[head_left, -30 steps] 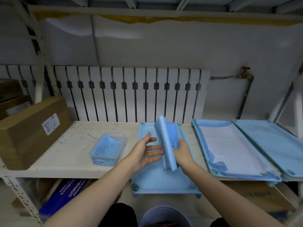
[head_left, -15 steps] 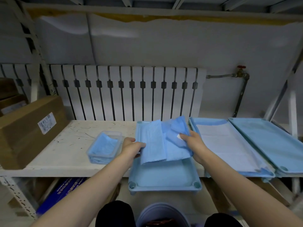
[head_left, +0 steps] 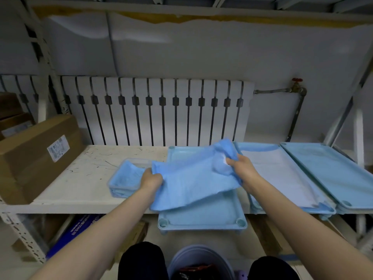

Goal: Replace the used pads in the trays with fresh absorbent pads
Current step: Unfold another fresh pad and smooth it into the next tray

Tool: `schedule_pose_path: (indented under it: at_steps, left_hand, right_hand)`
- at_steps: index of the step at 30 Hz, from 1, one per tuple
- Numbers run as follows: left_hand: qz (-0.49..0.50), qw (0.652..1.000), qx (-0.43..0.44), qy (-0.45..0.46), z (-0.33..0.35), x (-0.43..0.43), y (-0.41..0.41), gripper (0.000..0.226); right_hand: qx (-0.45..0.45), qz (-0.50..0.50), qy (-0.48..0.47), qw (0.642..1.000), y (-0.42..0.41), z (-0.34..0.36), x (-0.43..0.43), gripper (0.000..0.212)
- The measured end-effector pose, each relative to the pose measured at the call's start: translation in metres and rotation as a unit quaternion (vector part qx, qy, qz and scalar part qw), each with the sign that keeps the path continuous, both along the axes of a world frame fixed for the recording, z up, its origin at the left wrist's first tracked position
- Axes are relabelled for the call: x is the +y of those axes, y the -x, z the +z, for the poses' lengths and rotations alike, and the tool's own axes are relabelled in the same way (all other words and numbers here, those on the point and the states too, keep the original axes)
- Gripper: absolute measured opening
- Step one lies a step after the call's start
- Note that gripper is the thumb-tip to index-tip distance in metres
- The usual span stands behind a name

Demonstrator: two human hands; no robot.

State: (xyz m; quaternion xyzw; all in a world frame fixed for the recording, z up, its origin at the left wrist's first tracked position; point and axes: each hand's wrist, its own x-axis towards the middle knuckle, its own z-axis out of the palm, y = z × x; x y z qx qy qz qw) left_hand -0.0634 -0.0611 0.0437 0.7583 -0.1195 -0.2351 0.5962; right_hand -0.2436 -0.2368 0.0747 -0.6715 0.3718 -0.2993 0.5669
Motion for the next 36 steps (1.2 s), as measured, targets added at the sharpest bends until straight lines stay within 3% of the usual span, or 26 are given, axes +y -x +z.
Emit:
schedule_pose_path:
  at_steps: [1, 5, 8, 11, 14, 18, 22, 24, 26, 30, 33, 36]
  left_hand:
    - [0.003, 0.999, -0.042, -0.026, 0.000, 0.003, -0.004, 0.040]
    - [-0.056, 0.971, -0.187, -0.137, -0.010, 0.012, -0.010, 0.057]
    - [-0.080, 0.936, -0.295, -0.175, -0.025, 0.014, -0.013, 0.023]
    - [-0.057, 0.929, -0.332, -0.154, -0.032, 0.017, -0.020, 0.031]
    - [-0.012, 0.946, -0.317, -0.068, -0.028, 0.015, -0.025, 0.034]
    - [-0.017, 0.972, -0.210, 0.105, -0.006, 0.010, -0.015, 0.034]
    - [-0.022, 0.973, -0.179, 0.144, 0.000, 0.010, -0.020, 0.039]
    - [-0.053, 0.978, -0.179, 0.091, -0.002, 0.015, -0.023, 0.045]
    - [-0.139, 0.961, -0.232, -0.054, -0.009, 0.022, -0.026, 0.045]
    - [-0.317, 0.831, -0.302, -0.344, -0.028, 0.028, -0.025, 0.022]
    - [-0.386, 0.770, -0.303, -0.407, -0.026, 0.025, -0.014, 0.024]
    - [-0.412, 0.765, -0.292, -0.399, -0.022, 0.021, -0.010, 0.037]
  right_hand:
    - [0.044, -0.025, 0.020, 0.999, 0.005, -0.009, -0.006, 0.010]
    - [0.197, -0.044, 0.102, 0.974, 0.019, -0.043, -0.014, 0.040]
    - [0.265, -0.036, 0.126, 0.955, 0.025, -0.064, -0.011, 0.035]
    - [0.286, -0.033, 0.142, 0.947, 0.027, -0.073, -0.012, 0.029]
    - [0.262, -0.072, 0.169, 0.948, 0.030, -0.070, -0.016, 0.036]
    - [0.166, -0.122, 0.157, 0.966, 0.031, -0.067, -0.018, 0.032]
    - [0.058, -0.126, 0.100, 0.985, 0.033, -0.068, -0.021, 0.034]
    - [0.044, -0.135, 0.068, 0.988, 0.036, -0.073, -0.028, 0.030]
    - [0.078, -0.136, 0.090, 0.984, 0.039, -0.078, -0.030, 0.033]
    - [0.097, -0.125, 0.128, 0.979, 0.037, -0.079, -0.024, 0.040]
    - [0.089, -0.081, 0.122, 0.985, 0.030, -0.068, -0.018, 0.043]
    - [0.125, -0.001, 0.148, 0.981, 0.023, -0.048, -0.008, 0.042]
